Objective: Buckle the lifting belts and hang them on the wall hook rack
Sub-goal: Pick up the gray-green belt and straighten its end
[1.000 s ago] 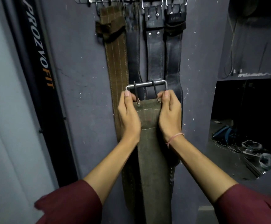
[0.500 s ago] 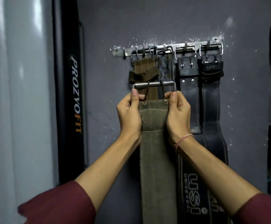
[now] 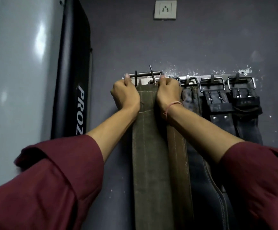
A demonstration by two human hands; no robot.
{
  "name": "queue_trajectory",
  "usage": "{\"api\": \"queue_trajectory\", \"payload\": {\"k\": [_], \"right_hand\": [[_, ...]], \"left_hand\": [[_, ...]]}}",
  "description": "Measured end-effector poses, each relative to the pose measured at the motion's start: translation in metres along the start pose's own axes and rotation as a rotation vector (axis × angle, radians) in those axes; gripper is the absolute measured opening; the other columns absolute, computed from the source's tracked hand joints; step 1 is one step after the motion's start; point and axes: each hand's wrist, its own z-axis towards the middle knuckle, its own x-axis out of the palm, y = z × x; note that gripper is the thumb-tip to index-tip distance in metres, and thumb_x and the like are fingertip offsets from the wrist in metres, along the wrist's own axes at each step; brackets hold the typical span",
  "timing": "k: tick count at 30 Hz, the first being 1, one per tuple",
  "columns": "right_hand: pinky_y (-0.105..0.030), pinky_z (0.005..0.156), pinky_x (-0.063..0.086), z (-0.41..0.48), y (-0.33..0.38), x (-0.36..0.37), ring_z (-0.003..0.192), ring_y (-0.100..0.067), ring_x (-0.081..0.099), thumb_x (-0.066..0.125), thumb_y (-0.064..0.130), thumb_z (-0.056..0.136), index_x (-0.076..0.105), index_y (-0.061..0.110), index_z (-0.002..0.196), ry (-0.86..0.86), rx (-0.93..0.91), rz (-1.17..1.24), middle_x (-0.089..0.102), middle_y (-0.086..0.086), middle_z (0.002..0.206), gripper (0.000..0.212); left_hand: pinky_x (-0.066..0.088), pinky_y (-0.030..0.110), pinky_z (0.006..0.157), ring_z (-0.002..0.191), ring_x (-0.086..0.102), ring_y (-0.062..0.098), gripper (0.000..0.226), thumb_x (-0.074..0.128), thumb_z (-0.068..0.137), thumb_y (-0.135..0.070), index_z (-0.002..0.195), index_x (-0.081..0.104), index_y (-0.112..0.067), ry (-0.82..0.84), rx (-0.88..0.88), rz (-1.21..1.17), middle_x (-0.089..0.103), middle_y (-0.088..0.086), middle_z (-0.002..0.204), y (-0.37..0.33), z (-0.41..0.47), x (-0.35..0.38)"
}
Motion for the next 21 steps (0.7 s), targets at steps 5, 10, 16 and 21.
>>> {"api": "queue_trajectory", "payload": {"k": [5, 10, 16, 21], "right_hand": [[-0.025, 0.057, 0.021, 0.021, 0.010, 0.026, 0.080, -0.024, 0.047, 0.042, 0.027, 0.105, 0.047, 0.012, 0.061, -0.064, 0.046, -0.012, 0.055, -0.010, 0.083, 0.046], [-0.026, 0.063, 0.027, 0.029, 0.007, 0.034, 0.099, -0.030, 0.058, 0.044, 0.026, 0.104, 0.068, -0.005, 0.102, -0.096, 0.126, -0.016, 0.066, -0.020, 0.114, 0.039], [-0.024, 0.070, 0.031, 0.037, -0.006, 0.029, 0.105, -0.030, 0.060, 0.046, 0.025, 0.102, 0.067, -0.004, 0.110, -0.085, 0.135, -0.089, 0.067, -0.018, 0.116, 0.037], [-0.025, 0.067, 0.028, 0.035, -0.019, 0.036, 0.078, -0.022, 0.045, 0.046, 0.028, 0.103, 0.042, 0.014, 0.056, -0.074, 0.074, -0.129, 0.050, -0.008, 0.071, 0.048]], "left_hand": [[0.035, 0.028, 0.061, 0.065, 0.050, 0.023, 0.045, 0.050, 0.101, -0.032, 0.073, 0.062, 0.001, 0.049, -0.032, 0.053, 0.057, 0.011, 0.074, 0.002, 0.038, 0.011], [0.039, 0.030, 0.067, 0.096, 0.067, 0.036, 0.039, 0.054, 0.099, -0.030, 0.092, 0.068, 0.005, 0.162, -0.102, 0.121, 0.070, 0.022, 0.102, 0.010, 0.053, 0.019], [0.049, 0.037, 0.069, 0.100, 0.065, 0.041, 0.033, 0.057, 0.095, -0.027, 0.078, 0.063, 0.001, 0.250, -0.135, 0.151, 0.069, 0.024, 0.100, 0.030, 0.059, 0.029], [0.042, 0.034, 0.065, 0.097, 0.065, 0.041, 0.042, 0.053, 0.099, -0.033, 0.084, 0.066, 0.003, 0.192, -0.098, 0.160, 0.068, 0.021, 0.100, 0.044, 0.050, 0.030]]}}
